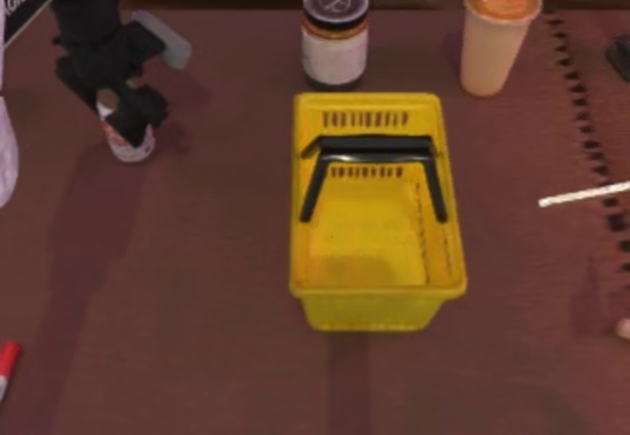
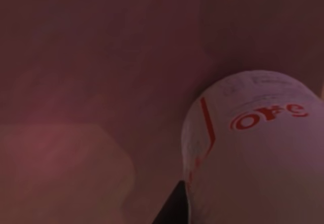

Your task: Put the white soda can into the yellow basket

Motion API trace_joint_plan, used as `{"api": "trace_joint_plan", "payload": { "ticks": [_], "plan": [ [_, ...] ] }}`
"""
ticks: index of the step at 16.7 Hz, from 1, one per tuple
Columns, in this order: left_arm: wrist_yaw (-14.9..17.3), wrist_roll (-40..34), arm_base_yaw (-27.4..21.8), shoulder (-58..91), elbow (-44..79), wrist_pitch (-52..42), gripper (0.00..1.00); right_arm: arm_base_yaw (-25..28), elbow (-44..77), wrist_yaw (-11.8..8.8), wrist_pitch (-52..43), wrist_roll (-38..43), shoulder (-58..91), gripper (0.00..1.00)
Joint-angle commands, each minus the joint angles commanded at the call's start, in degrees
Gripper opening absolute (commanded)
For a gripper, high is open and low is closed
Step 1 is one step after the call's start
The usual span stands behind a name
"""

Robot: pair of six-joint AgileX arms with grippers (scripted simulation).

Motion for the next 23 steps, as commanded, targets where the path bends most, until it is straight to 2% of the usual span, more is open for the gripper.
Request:
{"api": "trace_joint_plan", "payload": {
  "ticks": [10, 13, 15, 17, 23],
  "plan": [
    [-0.03, 0.09, -0.08, 0.01, 0.01, 0.0, 0.0, 0.0, 0.0, 0.0, 0.0, 0.0, 0.0, 1.0],
    [2.58, -0.94, -0.36, -0.08, -2.76, 3.2, 0.0, 0.0, 0.0, 0.0, 0.0, 0.0, 0.0, 1.0],
    [6.4, -2.38, -0.82, -0.73, -6.29, 8.35, 0.0, 0.0, 0.0, 0.0, 0.0, 0.0, 0.0, 1.0],
    [11.56, -4.27, -1.49, -2.21, -10.48, 15.94, 0.0, 0.0, 0.0, 0.0, 0.0, 0.0, 0.0, 1.0],
    [31.89, -11.6, -4.28, -11.87, -23.63, 50.41, 0.0, 0.0, 0.0, 0.0, 0.0, 0.0, 0.0, 1.0]
  ]
}}
